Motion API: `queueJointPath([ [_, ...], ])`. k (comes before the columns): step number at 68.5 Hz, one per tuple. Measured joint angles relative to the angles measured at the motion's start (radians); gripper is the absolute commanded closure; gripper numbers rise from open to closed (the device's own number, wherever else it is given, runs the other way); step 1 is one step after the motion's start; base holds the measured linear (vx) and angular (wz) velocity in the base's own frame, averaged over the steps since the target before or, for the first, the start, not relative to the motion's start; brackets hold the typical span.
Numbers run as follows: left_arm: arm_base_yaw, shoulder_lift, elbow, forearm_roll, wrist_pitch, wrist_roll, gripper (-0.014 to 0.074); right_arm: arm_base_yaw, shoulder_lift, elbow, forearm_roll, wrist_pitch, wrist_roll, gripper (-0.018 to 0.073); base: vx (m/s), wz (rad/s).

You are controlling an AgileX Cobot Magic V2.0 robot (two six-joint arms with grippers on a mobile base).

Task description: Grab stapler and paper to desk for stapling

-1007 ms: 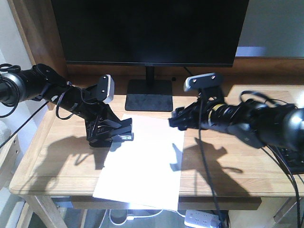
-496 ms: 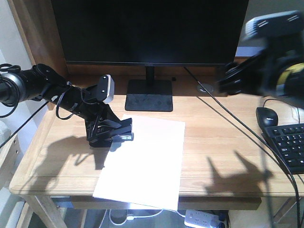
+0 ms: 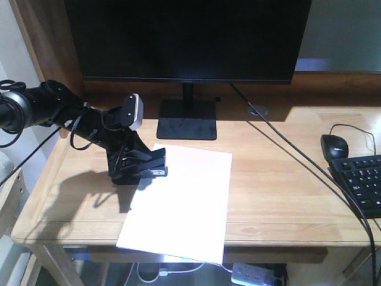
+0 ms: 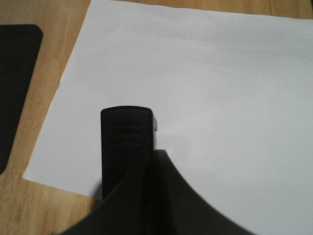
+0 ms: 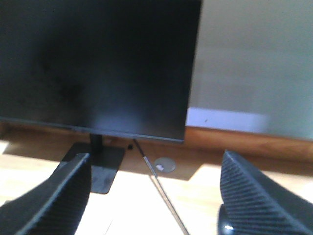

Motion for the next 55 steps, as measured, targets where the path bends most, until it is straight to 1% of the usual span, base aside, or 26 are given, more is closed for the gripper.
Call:
queueJointPath([
  [9, 0.0, 0.0, 0.0, 0.0, 0.0, 0.0, 0.0603, 0.0, -0.139, 0.093, 0.002, -0.005, -0.015, 0.0032, 0.0, 0.0],
  [37, 0.0, 0.0, 0.0, 0.0, 0.0, 0.0, 0.0603, 0.0, -0.571, 0.489, 0.005, -0.028, -0.02, 0.0032, 0.0, 0.0],
  [47, 0.0, 0.0, 0.0, 0.0, 0.0, 0.0, 0.0603, 0.0, -0.67, 0.568, 0.005, -0.028, -0.02, 0.0032, 0.0, 0.0],
  [55, 0.0, 0.0, 0.0, 0.0, 0.0, 0.0, 0.0603, 0.0, -0.703, 0.591, 0.006, -0.026, -0.016, 0.0032, 0.0, 0.0],
])
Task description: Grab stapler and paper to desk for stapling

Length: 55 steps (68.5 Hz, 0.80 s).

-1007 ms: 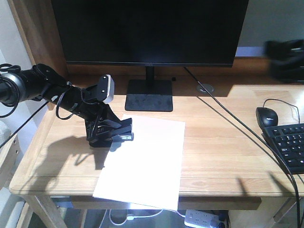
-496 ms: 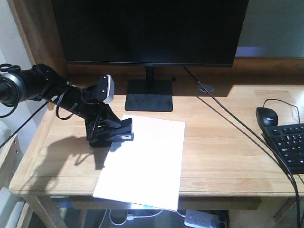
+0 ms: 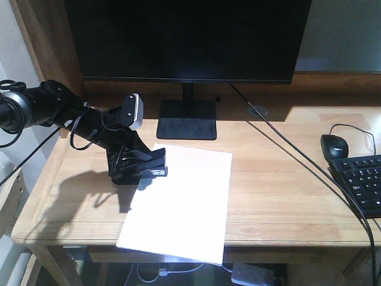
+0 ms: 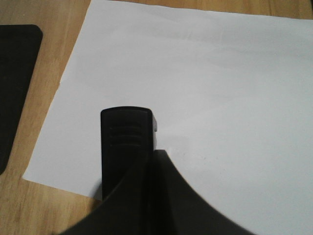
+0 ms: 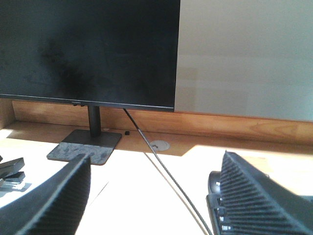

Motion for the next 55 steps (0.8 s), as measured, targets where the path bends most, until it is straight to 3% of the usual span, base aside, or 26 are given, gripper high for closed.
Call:
queueJointPath([
  [55, 0.0, 0.0, 0.0, 0.0, 0.0, 0.0, 0.0603, 0.0, -0.001, 0.003, 0.0, 0.006, 0.0, 0.0032, 0.0, 0.0],
])
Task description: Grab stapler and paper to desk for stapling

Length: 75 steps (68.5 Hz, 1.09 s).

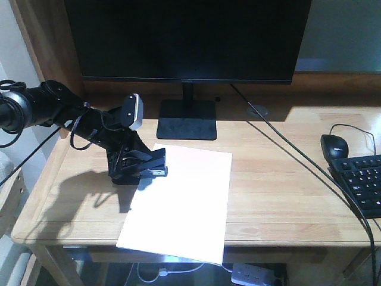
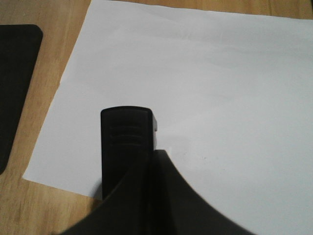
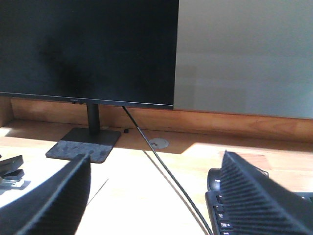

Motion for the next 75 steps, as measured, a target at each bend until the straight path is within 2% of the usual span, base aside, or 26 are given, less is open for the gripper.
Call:
queueJointPath([
  [22, 0.0, 0.001, 0.0, -0.001, -0.002, 0.001, 0.0603, 0.0, 0.0, 0.0, 0.0, 0.0, 0.0, 0.0032, 0.0, 0.0],
  [32, 0.0, 0.024, 0.0, -0.04, -0.019, 0.001, 0.0603, 0.0, 0.0, 0.0, 0.0, 0.0, 0.0, 0.0032, 0.0, 0.0],
  [51, -0.005, 0.038, 0.0, -0.055, -0.024, 0.001, 0.0603, 0.0, 0.0, 0.0, 0.0, 0.0, 0.0, 0.0032, 0.0, 0.0],
  [75, -0.036, 0.051, -0.001, -0.066, -0.115, 0.001, 0.0603, 0.0, 0.0, 0.0, 0.0, 0.0, 0.0, 0.0032, 0.0, 0.0],
])
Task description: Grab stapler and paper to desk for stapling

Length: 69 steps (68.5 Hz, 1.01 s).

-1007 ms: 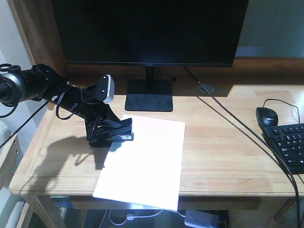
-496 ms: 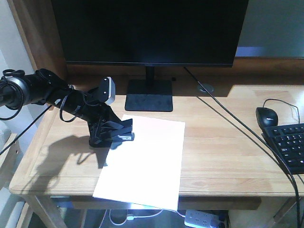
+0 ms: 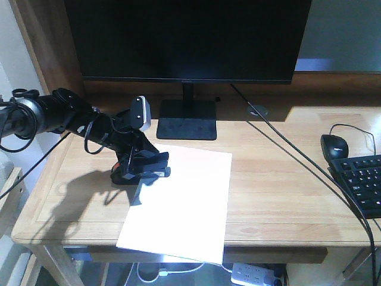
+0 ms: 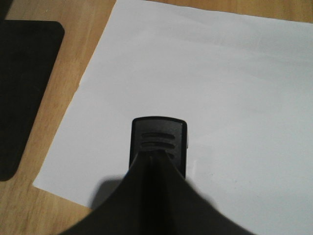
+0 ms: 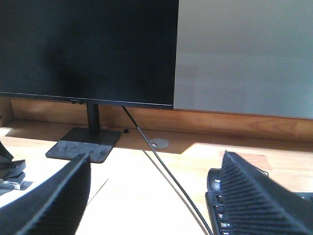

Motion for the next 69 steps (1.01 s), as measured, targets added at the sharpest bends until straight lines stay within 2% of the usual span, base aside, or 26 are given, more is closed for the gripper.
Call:
queueJointPath([
  [22, -0.019, 0.034, -0.008, -0.028, -0.008, -0.003, 0.0603, 0.0, 0.0, 0.0, 0.0, 0.001, 0.0, 0.0032, 0.0, 0.0],
  [58, -0.019, 0.044, -0.015, -0.011, -0.002, -0.094, 0.0603, 0.0, 0.0, 0.0, 0.0, 0.001, 0.0, 0.0032, 0.0, 0.0],
  [69, -0.019, 0.046, -0.018, -0.007, 0.001, -0.101, 0.0603, 0.0, 0.0, 0.0, 0.0, 0.001, 0.0, 0.0032, 0.0, 0.0],
])
